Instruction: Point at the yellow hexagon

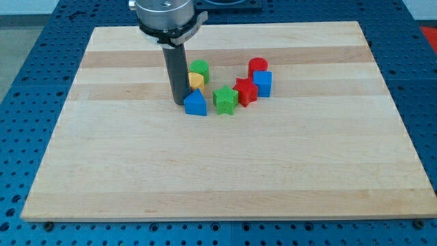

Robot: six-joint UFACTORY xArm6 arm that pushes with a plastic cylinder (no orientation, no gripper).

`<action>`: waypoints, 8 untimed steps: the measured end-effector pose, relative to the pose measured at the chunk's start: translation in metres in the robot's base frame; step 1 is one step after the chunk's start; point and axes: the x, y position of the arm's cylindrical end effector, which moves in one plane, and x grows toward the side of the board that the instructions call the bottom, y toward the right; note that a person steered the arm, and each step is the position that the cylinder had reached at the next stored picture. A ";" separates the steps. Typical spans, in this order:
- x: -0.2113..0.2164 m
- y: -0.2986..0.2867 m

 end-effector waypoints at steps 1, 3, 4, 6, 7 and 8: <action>0.024 -0.028; 0.032 -0.056; 0.009 -0.070; -0.046 -0.076; -0.062 -0.074; -0.074 -0.070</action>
